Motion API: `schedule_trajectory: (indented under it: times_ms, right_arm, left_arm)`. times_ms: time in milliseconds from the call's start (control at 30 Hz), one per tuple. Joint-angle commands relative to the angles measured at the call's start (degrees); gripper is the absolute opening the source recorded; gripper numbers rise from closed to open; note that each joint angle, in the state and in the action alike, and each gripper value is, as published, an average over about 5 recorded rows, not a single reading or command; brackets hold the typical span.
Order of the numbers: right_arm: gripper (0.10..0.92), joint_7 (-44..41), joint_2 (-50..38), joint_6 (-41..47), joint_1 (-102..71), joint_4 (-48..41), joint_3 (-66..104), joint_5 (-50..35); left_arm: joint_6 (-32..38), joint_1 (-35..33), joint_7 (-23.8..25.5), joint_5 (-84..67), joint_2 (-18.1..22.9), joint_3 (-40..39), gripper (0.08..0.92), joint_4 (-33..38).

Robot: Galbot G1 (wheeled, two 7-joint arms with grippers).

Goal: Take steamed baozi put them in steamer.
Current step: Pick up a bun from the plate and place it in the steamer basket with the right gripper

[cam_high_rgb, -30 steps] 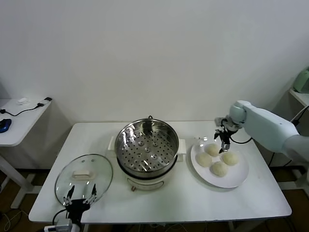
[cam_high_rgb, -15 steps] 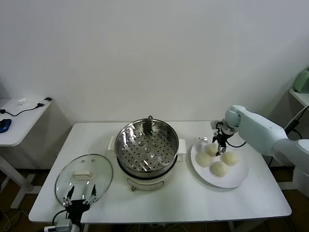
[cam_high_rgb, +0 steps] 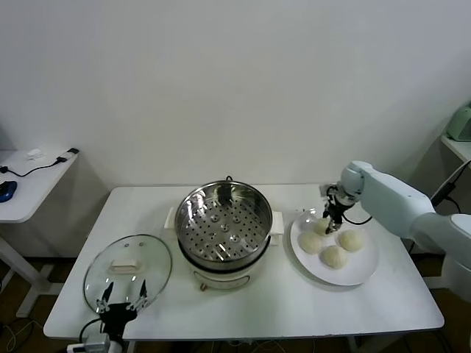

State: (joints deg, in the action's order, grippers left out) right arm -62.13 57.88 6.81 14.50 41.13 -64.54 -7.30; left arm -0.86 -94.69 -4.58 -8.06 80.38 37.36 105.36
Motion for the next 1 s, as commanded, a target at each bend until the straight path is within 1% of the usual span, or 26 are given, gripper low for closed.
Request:
schedule_trajectory:
  times_ms: [33,133,200,367,533,633,733,833,1000]
  right_arm:
    - [0.585,-1.11,-3.34,-1.40,20.63,16.28,-16.52,-11.65]
    - [0.585,-1.61,-1.32,-5.14,31.07,21.76,-21.91,-18.01]
    - [0.585,-2.01,1.12,-7.96,35.99,24.40,-23.15,-19.97]
    - [0.585,-2.27,9.23,-14.61,42.19,28.80,-22.32,-21.64]
    - [0.585,-0.26,16.82,-21.19,40.70,31.63,-22.44,-21.20]
    - [0.585,1.01,19.50,-27.42,37.33,30.90,-22.95,-17.47]
    - [0.585,1.84,21.00,-34.67,33.34,28.02,-22.81,-11.29]
    - [0.586,2.23,21.48,-40.04,28.96,24.17,-21.59,-4.90]
    - [0.596,2.72,21.91,-47.29,21.72,15.81,-17.80,3.15]
  left_arm:
    - [-0.11,-0.21,-0.03,0.12,-0.28,0.29,0.823,0.23]
    - [-0.27,-0.56,0.02,0.20,-0.40,0.27,0.823,0.74]
    - [-0.35,-0.74,0.04,0.20,-0.62,0.29,0.823,1.01]
    - [-0.55,-0.73,-0.01,0.08,-1.01,0.39,0.823,1.26]
    - [-1.02,-0.66,-0.01,-0.23,-1.56,0.52,0.823,2.04]
    - [-1.31,-0.63,-0.02,-0.46,-1.77,0.77,0.823,2.65]
    - [-1.47,-0.64,-0.21,-0.72,-1.86,0.97,0.823,3.05]
    - [-1.57,-0.79,-0.41,-0.94,-1.84,1.09,0.823,3.37]
    - [-1.49,-1.02,-0.52,-0.97,-1.91,0.77,0.823,3.37]
